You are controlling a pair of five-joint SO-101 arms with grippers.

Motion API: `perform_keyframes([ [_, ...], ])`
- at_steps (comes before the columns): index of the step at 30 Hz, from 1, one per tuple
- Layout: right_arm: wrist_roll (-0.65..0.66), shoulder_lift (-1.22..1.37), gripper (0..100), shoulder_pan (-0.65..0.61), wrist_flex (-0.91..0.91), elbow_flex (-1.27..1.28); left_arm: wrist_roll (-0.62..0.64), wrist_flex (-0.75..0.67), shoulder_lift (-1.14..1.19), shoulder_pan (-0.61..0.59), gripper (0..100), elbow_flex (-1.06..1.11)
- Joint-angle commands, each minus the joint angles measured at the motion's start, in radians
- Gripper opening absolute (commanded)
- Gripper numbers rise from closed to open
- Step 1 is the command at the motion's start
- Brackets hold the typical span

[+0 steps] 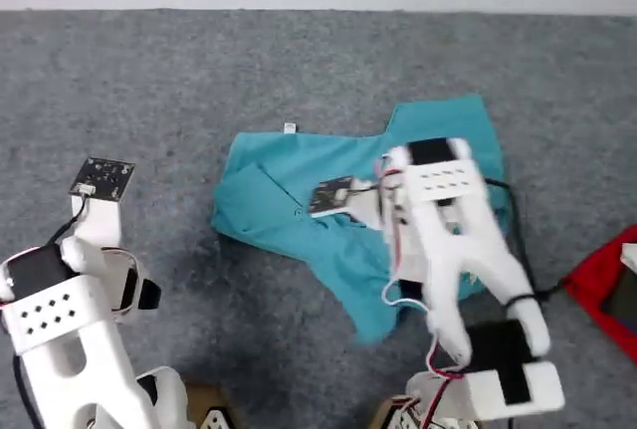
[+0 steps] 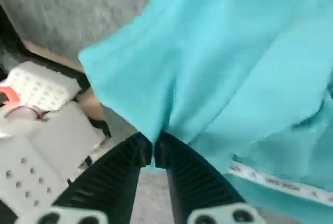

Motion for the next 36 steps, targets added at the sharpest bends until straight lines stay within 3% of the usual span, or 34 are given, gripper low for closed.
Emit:
perform_keyframes([
  [1,0.094,-0.059,0.9,0.120,0.048,0.054,0.005,0.005,0.002,0.002,21,-0.007],
  [6,0.178,-0.065,0.9,0.245,0.048,0.135,0.003,0.005,0.002,0.003,21,-0.007],
  [13,0.175,-0.117,2.3,0.312,0.048,0.158,0.008,-0.043,0.002,0.003,21,-0.012],
  [18,0.034,-0.321,22.2,0.312,0.044,0.158,0.012,-0.126,0.003,0.008,21,-0.016],
  [21,0.011,-0.456,30.1,0.309,0.044,0.158,0.015,-0.166,0.003,0.077,21,-0.021],
  [26,0.008,-0.596,27.7,0.318,0.042,0.163,0.176,-0.241,0.025,0.256,21,-0.133],
  [31,-0.026,-0.610,21.0,0.392,0.041,0.166,0.331,-0.388,0.307,0.327,21,-0.340],
  [36,-0.074,-0.610,20.2,0.484,0.039,0.232,0.402,-0.310,0.801,0.365,21,-0.754],
])
